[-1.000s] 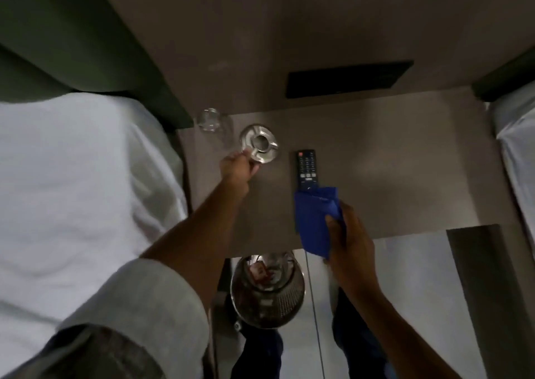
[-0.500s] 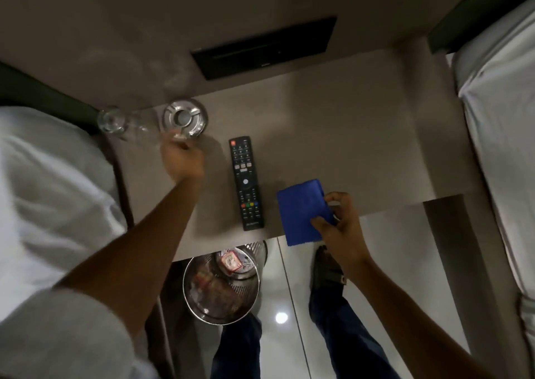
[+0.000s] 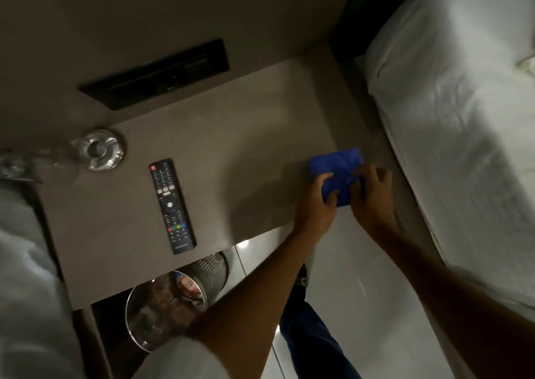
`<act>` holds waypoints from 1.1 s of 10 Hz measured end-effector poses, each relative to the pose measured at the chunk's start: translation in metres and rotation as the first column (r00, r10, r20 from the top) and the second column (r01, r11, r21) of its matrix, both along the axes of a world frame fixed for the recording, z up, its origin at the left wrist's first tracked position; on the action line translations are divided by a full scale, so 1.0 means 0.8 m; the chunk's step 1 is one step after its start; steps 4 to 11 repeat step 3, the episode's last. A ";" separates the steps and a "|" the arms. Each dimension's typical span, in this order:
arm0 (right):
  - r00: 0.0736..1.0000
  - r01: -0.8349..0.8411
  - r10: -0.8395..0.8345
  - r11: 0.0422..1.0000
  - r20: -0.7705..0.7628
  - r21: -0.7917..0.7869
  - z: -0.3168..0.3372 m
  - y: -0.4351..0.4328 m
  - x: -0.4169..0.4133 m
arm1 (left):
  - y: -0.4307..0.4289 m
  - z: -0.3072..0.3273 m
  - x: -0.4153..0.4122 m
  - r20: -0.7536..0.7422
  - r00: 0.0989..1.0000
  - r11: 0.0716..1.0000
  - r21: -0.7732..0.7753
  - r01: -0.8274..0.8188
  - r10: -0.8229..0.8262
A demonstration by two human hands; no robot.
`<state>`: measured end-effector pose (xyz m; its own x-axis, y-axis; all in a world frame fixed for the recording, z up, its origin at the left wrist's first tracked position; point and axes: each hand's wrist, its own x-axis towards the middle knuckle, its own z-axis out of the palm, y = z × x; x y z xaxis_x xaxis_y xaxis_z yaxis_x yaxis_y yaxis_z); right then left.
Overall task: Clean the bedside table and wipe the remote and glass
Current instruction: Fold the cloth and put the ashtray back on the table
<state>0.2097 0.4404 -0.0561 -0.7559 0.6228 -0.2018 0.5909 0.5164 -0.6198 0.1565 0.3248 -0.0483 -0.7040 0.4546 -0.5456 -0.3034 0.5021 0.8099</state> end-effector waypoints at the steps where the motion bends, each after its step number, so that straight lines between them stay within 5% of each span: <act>1: 0.997 -0.081 0.081 0.985 0.005 0.150 -0.013 0.036 0.001 | 0.044 -0.018 -0.008 -0.058 0.974 0.971 -0.112 0.210 -0.217; 2: 0.966 -0.164 0.153 0.986 0.206 0.036 -0.024 0.057 -0.005 | 0.045 -0.037 -0.014 -0.147 0.869 0.855 -0.316 0.411 -0.472; 3: 0.835 -0.352 0.285 0.934 0.470 0.060 -0.028 0.063 -0.010 | 0.014 -0.038 -0.022 -0.231 0.734 0.733 -0.474 0.488 -0.638; 11: 0.835 -0.352 0.285 0.934 0.470 0.060 -0.028 0.063 -0.010 | 0.014 -0.038 -0.022 -0.231 0.734 0.733 -0.474 0.488 -0.638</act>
